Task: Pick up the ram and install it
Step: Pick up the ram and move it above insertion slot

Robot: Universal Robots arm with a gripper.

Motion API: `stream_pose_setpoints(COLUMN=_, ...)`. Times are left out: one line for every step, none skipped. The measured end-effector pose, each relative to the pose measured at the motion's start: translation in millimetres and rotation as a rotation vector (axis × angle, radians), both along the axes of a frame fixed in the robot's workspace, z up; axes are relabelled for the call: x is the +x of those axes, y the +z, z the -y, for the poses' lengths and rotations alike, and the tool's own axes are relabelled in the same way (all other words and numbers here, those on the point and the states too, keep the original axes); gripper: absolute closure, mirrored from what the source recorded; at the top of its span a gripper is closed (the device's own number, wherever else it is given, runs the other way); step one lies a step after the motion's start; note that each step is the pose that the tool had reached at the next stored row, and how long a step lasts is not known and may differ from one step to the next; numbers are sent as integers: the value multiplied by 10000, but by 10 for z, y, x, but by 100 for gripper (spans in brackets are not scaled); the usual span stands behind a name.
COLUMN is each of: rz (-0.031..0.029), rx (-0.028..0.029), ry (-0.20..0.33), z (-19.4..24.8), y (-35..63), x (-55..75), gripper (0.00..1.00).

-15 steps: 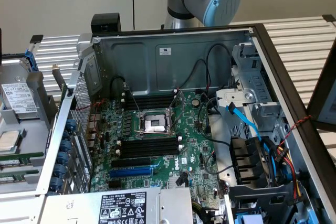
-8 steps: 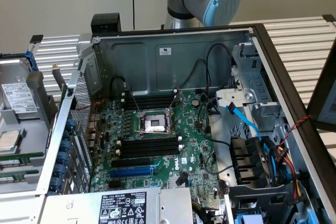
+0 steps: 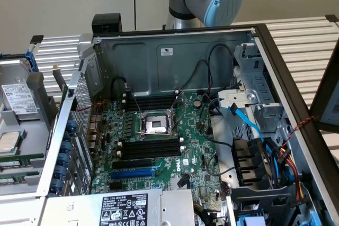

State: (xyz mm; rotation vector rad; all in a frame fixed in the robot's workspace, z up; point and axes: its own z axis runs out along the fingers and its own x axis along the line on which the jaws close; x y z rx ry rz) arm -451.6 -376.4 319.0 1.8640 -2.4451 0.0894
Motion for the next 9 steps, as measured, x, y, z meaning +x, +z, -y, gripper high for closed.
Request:
stream_pose_setpoints(rz=131, rx=-47, ry=55, z=0, y=0, x=0, gripper=64)
stream_pose_setpoints(rz=266, rx=-91, ry=109, z=0, y=0, x=0, gripper=64)
stream_pose_setpoints(rz=414, rx=-134, ry=167, z=0, y=0, x=0, gripper=64)
stream_pose_setpoints(rz=529, rx=-178, ry=231, z=0, y=-1, x=0, gripper=64)
stream_pose_setpoints(rz=571, rx=-212, ry=291, z=0, y=-1, x=0, gripper=64)
stream_pose_setpoints(rz=581, rx=-245, ry=345, z=0, y=-2, x=0, gripper=64)
stream_pose_setpoints(rz=589, rx=-275, ry=395, z=0, y=-6, x=-2, gripper=64)
stream_pose_setpoints(rz=592, rx=-303, ry=442, z=0, y=-8, x=-3, gripper=64)
stream_pose_setpoints(rz=595, rx=-329, ry=493, z=1, y=-13, x=-4, gripper=64)
